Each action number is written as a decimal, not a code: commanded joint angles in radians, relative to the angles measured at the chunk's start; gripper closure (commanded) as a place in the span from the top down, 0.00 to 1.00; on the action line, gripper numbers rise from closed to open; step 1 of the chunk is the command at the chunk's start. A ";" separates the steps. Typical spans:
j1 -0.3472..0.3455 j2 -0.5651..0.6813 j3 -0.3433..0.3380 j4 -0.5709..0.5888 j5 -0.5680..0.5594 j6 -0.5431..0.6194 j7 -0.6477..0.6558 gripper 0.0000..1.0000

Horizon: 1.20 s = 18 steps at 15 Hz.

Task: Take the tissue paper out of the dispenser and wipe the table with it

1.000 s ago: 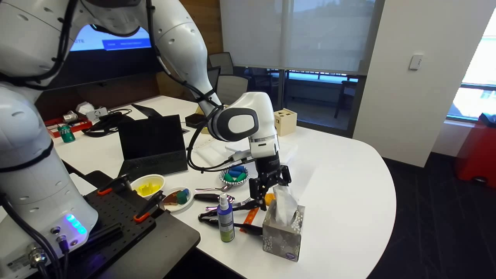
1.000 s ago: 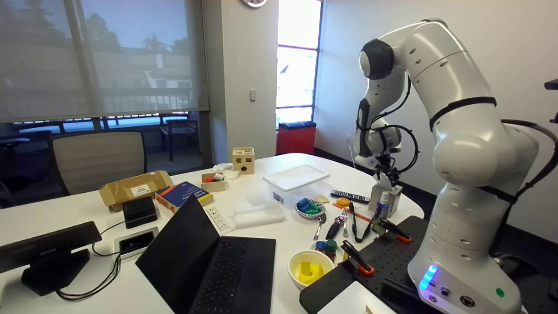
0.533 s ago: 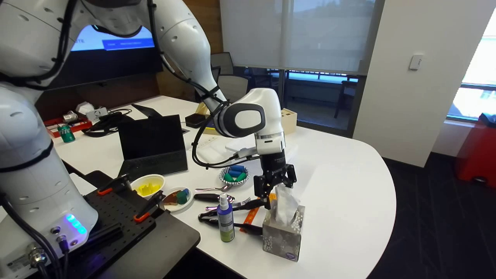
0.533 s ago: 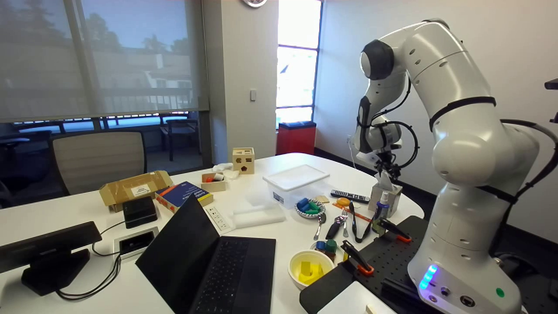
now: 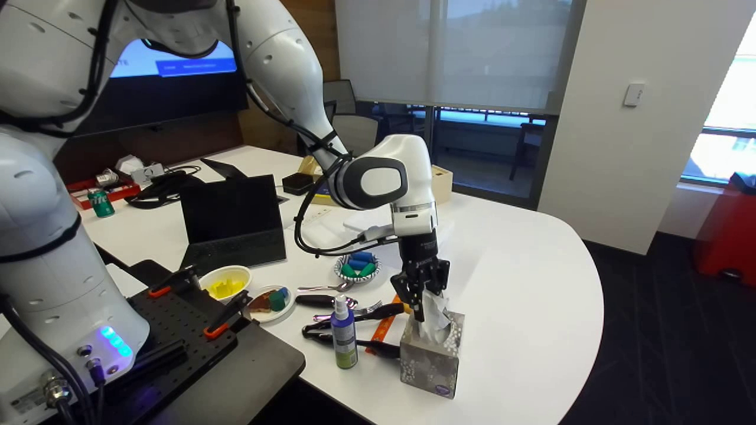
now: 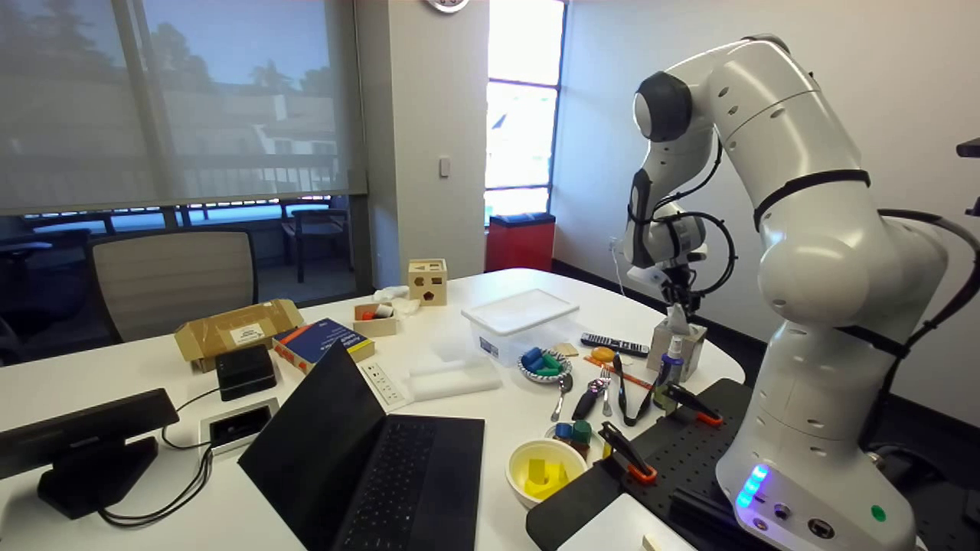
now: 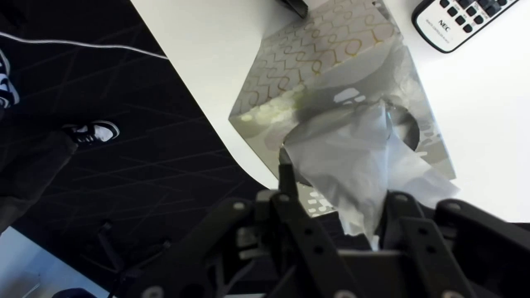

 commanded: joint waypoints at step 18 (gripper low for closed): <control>0.381 -0.372 -0.275 -0.105 -0.309 -0.121 0.016 0.00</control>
